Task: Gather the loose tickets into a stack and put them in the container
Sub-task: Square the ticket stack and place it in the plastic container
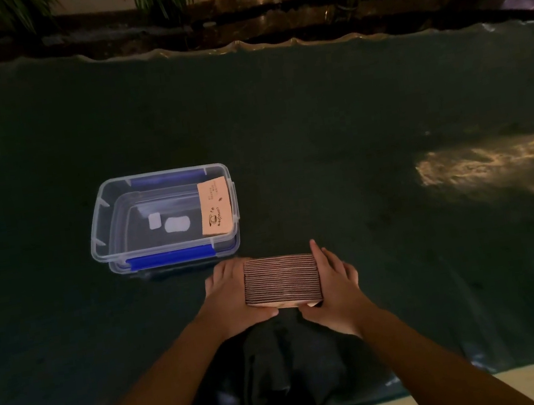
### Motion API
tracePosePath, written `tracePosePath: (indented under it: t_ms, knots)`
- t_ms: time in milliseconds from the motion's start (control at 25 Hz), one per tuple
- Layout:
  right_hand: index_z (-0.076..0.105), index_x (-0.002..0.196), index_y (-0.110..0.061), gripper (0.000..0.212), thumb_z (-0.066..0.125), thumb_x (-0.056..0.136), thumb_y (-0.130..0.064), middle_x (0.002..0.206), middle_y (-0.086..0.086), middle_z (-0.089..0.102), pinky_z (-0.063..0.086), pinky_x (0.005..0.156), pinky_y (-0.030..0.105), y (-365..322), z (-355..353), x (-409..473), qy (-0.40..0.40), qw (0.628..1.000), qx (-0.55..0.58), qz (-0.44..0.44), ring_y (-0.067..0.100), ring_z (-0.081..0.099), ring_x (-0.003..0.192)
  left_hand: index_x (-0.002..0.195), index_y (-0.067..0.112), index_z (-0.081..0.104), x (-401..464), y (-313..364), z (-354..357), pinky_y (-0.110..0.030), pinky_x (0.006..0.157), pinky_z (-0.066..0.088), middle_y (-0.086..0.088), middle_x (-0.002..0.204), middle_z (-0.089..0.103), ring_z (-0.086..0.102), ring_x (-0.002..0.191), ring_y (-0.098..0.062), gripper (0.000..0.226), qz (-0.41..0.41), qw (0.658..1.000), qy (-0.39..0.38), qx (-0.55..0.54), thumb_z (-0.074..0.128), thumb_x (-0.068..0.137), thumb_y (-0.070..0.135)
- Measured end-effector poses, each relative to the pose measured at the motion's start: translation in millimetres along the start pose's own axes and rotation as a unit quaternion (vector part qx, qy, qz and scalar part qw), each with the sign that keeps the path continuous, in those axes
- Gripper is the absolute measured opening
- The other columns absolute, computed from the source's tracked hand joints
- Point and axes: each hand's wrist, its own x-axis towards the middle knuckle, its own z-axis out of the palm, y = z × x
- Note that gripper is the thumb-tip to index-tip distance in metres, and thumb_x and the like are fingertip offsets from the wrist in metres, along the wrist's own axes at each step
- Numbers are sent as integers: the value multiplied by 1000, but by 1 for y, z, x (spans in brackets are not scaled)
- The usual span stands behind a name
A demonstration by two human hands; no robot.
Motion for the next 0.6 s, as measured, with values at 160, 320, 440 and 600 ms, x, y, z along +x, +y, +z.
tracePosePath:
  t_ms: [160,320,440,600]
  knots:
    - [-1,163,-35,122,73,68,-55,169,-2,19,1,125,48,-3,1,-1,19,1000,-10,-15,19,2,155,150,29,28,-1,2,0,-48,122,20,0,156,30,23,145,-20,113,-1,1000,4,4,87,59,64]
    - [30,153,-29,98,72,69,-56,147,-5,41,4,120,38,-5,-7,-4,53,997,-30,-54,16,22,145,147,32,34,-2,2,-1,-48,122,20,3,153,37,28,143,-18,110,2,1000,22,6,86,57,67]
    - [33,152,-28,96,74,69,-56,147,-5,43,8,123,43,-6,-6,-7,41,997,-36,-51,15,25,143,150,33,30,-6,0,3,-49,122,18,3,156,34,25,145,-18,112,2,1000,2,23,85,58,66]
    - [34,152,-26,97,75,70,-55,148,-4,43,9,123,43,-9,-5,-8,40,998,-24,-31,16,24,144,149,32,31,-4,1,4,-48,122,20,2,155,35,25,144,-18,110,-4,1000,7,12,84,59,65]
